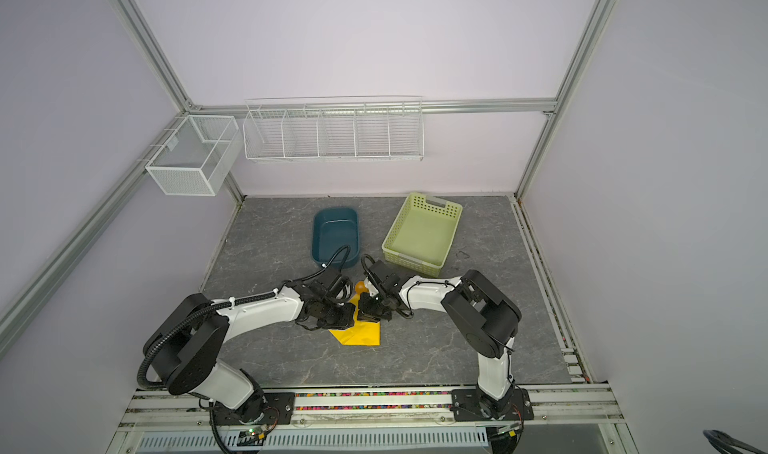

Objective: Place the utensils on the paper napkin and roll it up

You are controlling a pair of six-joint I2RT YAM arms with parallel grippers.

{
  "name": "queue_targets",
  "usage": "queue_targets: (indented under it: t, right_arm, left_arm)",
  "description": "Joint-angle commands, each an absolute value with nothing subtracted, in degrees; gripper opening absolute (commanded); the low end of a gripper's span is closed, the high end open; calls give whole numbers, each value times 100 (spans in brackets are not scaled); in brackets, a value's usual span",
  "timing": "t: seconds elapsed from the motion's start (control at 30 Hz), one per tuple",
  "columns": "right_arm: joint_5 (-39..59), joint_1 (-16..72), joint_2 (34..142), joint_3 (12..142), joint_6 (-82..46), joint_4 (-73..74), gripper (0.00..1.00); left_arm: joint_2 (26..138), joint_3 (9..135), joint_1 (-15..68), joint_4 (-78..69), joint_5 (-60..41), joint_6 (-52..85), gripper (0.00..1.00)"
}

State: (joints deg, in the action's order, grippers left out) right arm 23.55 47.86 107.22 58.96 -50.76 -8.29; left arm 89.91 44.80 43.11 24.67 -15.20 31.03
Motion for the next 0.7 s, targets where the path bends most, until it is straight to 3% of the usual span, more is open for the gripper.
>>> queue_targets:
  t: [0.0, 0.67]
  right_arm:
    - [2062, 4733, 10841, 5941, -4917, -1277, 7]
    - [2350, 4799, 10364, 5985, -4869, -1344, 7]
  left_arm:
    - [9062, 4293, 4298, 2558, -1467, 3094, 3]
    - [9128, 4235, 4298, 2414, -1542, 3192, 3]
